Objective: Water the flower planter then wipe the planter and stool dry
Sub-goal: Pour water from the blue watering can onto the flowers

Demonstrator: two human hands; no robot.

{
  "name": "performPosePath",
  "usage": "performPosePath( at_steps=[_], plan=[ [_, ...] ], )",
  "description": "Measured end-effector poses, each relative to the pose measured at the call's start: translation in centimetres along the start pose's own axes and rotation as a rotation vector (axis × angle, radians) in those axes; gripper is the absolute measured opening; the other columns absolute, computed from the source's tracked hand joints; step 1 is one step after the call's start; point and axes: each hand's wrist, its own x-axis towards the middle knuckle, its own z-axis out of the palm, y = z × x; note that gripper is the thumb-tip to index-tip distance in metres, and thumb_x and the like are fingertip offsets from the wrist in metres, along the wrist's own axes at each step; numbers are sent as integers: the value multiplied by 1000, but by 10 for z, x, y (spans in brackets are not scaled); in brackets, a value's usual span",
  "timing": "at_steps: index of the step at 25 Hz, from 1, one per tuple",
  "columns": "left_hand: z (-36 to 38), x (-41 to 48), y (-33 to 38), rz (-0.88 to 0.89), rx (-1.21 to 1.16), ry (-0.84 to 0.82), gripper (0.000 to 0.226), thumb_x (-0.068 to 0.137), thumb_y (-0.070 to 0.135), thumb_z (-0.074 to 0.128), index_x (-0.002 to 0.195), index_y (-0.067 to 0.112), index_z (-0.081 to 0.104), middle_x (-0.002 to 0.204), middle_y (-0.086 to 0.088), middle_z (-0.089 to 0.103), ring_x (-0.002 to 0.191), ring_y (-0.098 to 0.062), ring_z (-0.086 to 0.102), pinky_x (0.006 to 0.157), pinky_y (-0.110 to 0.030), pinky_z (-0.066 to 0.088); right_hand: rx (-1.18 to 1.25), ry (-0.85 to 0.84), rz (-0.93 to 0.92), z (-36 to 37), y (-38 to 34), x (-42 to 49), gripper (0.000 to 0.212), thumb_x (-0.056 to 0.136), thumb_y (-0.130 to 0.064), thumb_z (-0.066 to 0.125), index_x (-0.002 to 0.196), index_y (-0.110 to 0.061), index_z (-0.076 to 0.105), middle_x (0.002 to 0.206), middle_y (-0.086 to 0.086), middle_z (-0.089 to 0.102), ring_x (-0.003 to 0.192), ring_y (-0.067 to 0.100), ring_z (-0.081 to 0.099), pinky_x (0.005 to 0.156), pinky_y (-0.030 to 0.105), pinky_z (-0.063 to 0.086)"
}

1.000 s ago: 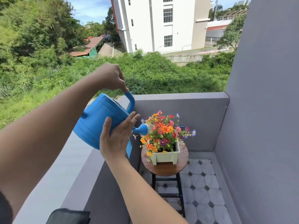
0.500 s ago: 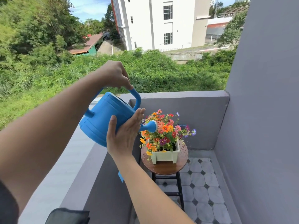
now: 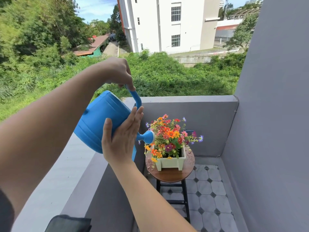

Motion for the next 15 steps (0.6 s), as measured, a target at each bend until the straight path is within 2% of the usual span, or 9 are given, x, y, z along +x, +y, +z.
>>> performPosePath(
  at_steps=[6,10,15],
  plan=[
    [0,5,-6,1,-62,52,23,76,29,75,86,9,76,55,-1,60,50,-11,46,46,-24,34,-57,23,-49,-2,11,15,82,87,-60,19,149,-14,-6,158,-1,-16,146,14,-15,114,22,-12],
    [-2,10,-6,0,-19,55,24,75,32,75,86,10,76,57,-1,60,52,-11,47,48,-24,33,-53,7,-33,2,10,17,82,85,-62,17,148,-16,-11,159,1,-14,146,15,-14,117,33,-7],
    [0,12,2,15,6,-23,25,73,34,76,81,11,76,57,-1,60,52,-15,46,48,-25,35,-54,68,-43,4,6,7,69,87,-61,16,145,-32,-10,159,5,-11,147,20,-13,115,35,-11]
  ],
)
